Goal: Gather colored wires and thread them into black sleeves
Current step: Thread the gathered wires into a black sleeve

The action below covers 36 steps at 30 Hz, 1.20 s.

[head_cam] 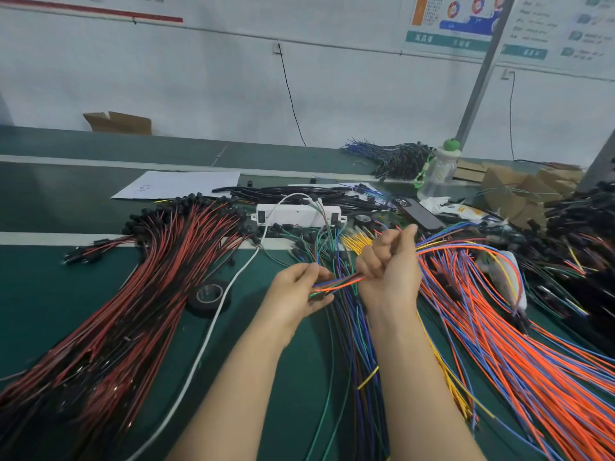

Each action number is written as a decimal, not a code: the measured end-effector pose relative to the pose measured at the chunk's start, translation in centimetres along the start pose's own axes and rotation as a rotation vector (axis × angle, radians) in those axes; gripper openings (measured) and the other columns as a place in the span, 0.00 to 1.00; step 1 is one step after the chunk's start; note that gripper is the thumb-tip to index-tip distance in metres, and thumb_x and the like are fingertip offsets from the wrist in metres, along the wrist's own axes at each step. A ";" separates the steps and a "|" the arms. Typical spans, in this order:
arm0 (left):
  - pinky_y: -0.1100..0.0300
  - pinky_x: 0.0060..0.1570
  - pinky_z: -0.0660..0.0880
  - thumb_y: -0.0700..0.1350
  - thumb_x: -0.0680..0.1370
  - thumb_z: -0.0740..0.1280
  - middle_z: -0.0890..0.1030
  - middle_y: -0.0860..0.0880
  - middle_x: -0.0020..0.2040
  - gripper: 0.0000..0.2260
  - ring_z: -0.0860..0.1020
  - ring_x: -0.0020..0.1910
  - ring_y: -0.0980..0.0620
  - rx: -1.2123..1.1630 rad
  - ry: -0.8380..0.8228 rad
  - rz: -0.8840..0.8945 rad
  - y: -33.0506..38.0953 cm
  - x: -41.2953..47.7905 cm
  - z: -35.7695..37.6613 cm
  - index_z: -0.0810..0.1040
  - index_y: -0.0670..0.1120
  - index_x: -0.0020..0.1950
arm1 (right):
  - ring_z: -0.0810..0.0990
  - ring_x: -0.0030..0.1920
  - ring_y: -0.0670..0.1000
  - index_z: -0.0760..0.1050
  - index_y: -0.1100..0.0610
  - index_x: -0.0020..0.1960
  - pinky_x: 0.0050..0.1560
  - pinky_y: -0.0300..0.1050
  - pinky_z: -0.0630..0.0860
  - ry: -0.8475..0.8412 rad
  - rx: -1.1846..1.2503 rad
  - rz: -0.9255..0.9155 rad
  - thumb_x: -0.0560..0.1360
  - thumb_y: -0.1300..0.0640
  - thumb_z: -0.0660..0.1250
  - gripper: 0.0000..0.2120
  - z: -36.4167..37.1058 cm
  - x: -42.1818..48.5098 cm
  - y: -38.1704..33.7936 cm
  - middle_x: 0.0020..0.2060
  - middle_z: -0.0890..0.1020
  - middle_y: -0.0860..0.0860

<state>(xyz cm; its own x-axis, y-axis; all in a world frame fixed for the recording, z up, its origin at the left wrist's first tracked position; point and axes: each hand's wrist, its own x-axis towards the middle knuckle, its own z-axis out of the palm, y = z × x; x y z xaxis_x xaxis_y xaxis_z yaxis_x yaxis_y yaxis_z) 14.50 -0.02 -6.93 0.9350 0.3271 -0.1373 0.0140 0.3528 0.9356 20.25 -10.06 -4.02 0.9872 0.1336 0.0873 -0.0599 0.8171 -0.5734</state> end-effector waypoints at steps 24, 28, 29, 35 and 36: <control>0.55 0.57 0.70 0.39 0.80 0.57 0.77 0.46 0.59 0.12 0.75 0.58 0.46 0.902 0.247 0.467 4.0 14.1 6.8 0.75 0.44 0.61 | 0.53 0.16 0.45 0.63 0.56 0.31 0.22 0.31 0.49 0.159 0.058 -0.171 0.83 0.44 0.50 0.25 1.3 12.5 -2.7 0.17 0.56 0.46; 0.52 0.57 0.70 0.36 0.77 0.60 0.75 0.45 0.63 0.16 0.73 0.62 0.44 1.231 0.136 0.409 3.2 22.0 11.3 0.72 0.44 0.64 | 0.55 0.17 0.46 0.63 0.57 0.31 0.22 0.31 0.51 0.347 -0.011 -0.300 0.83 0.45 0.50 0.25 0.5 19.0 -3.4 0.16 0.58 0.46; 0.51 0.58 0.69 0.36 0.76 0.59 0.74 0.44 0.64 0.17 0.72 0.62 0.42 1.314 0.102 0.394 2.8 24.0 12.0 0.72 0.44 0.65 | 0.56 0.16 0.46 0.63 0.57 0.31 0.22 0.30 0.52 0.386 -0.019 -0.323 0.83 0.45 0.50 0.25 0.0 20.4 -3.4 0.16 0.58 0.46; 0.43 0.70 0.57 0.37 0.75 0.58 0.68 0.44 0.68 0.21 0.63 0.69 0.41 1.670 -0.045 0.238 -0.2 33.5 13.5 0.68 0.45 0.68 | 0.57 0.17 0.47 0.64 0.58 0.31 0.21 0.32 0.54 0.547 -0.086 -0.371 0.82 0.44 0.51 0.26 -3.3 26.3 -3.1 0.15 0.60 0.46; 0.42 0.69 0.57 0.37 0.75 0.58 0.69 0.43 0.67 0.20 0.63 0.68 0.40 1.687 -0.063 0.203 -0.6 34.3 13.7 0.69 0.45 0.67 | 0.57 0.17 0.47 0.64 0.58 0.31 0.20 0.33 0.54 0.556 -0.099 -0.374 0.82 0.44 0.51 0.26 -3.6 26.8 -3.0 0.15 0.60 0.46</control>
<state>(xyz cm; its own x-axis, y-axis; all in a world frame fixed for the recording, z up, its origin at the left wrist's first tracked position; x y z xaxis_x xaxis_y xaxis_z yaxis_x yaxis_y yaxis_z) 51.42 -1.00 -7.76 0.9799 0.1992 -0.0079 0.1960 -0.9554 0.2207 47.48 -10.97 -2.93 0.8697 -0.4782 -0.1221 0.2885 0.6933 -0.6604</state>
